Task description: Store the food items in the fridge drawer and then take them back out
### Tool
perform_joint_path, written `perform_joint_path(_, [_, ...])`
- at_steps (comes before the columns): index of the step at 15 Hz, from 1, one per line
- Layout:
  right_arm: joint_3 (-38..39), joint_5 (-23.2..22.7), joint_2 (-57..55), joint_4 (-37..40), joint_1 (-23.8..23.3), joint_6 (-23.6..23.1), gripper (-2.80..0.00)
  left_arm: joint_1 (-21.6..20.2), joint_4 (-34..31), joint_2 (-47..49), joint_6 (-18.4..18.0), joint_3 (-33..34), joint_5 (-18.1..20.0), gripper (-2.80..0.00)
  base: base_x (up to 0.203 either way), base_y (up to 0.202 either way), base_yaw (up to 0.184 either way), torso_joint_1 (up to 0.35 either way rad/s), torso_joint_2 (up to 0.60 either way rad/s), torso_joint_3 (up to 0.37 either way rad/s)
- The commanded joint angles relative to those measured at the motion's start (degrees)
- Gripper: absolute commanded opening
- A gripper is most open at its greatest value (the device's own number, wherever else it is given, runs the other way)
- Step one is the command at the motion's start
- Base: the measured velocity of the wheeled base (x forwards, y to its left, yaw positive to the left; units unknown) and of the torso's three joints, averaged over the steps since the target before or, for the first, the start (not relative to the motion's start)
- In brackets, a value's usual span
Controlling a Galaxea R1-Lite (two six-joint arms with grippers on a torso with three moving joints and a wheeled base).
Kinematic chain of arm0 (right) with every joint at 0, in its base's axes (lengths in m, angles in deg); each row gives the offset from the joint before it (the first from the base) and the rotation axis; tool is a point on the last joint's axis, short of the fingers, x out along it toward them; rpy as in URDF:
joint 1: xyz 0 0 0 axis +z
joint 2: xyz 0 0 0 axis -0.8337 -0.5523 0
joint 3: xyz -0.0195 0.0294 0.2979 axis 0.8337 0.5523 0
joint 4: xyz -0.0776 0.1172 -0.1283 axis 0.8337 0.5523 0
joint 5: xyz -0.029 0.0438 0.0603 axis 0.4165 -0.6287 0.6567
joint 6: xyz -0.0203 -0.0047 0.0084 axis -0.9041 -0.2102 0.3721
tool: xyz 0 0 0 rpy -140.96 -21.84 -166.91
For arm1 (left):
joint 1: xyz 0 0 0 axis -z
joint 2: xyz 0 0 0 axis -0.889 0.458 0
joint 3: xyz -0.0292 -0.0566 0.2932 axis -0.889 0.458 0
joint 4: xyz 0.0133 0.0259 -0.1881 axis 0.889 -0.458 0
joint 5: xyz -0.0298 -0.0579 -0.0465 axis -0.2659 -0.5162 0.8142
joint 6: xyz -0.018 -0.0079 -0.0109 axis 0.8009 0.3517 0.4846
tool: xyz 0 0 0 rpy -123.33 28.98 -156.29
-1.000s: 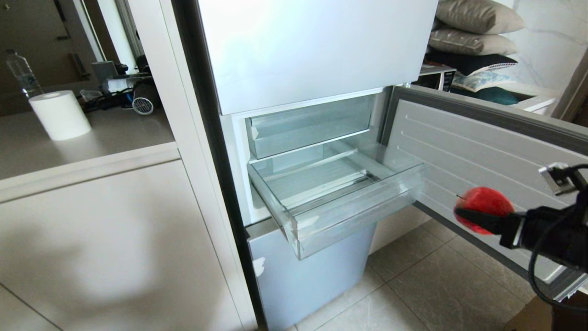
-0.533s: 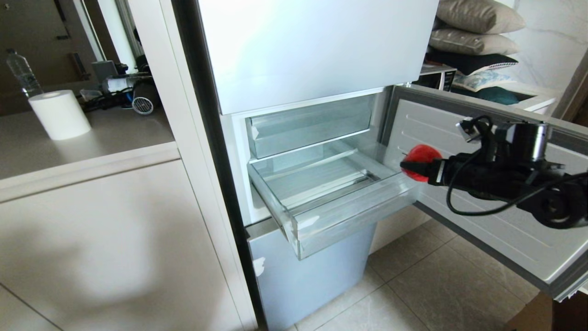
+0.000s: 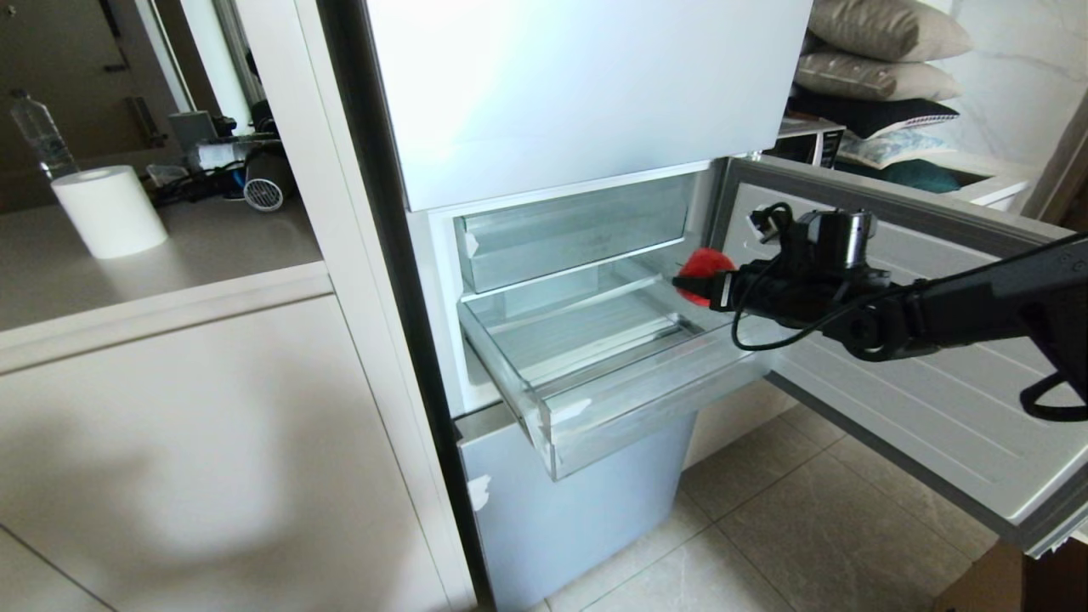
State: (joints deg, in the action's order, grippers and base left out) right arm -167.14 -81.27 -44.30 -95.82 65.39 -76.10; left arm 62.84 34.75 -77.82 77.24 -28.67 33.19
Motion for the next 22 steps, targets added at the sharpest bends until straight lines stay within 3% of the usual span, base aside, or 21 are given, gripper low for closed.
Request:
perform_joint_path(1, [-5.6,-0.1,-6.7,-0.1,1.6,-0.5,-2.80,0.0,0.0,0.1,0.0,0.0,0.0,-2.80,0.000,0.000,0.000,0.000,0.00,0.000])
perform_joint_path(8, [-14.4,2.2,-13.1,1.7,3.4,-5.7,-2.80,0.0,-0.1,0.1,0.0,0.0,0.0,-2.80,0.000,0.000,0.000,0.000,0.00,0.000])
perform_joint_path(9, [-14.6,2.2,-13.1,1.7,3.5,-5.9,-1.25,0.0,0.0,0.1,0.0,0.0,0.0,-2.80,0.000,0.000,0.000,0.000,0.00,0.000])
perform_joint_path(10, [-14.6,2.2,-13.2,1.7,4.0,-5.9,0.00,0.0,0.0,0.1,0.0,0.0,0.0,-2.80,0.000,0.000,0.000,0.000,0.00,0.000])
perform_joint_path(18, [-14.9,4.3,-12.7,3.4,4.2,-5.8,0.00,0.0,0.0,0.1,0.0,0.0,0.0,-2.80,0.000,0.000,0.000,0.000,0.00,0.000])
perform_joint_path(22, [-5.2,4.8,-0.1,3.6,5.0,-5.7,0.00,0.0,0.0,0.1,0.0,0.0,0.0,-2.80,0.000,0.000,0.000,0.000,0.00,0.000])
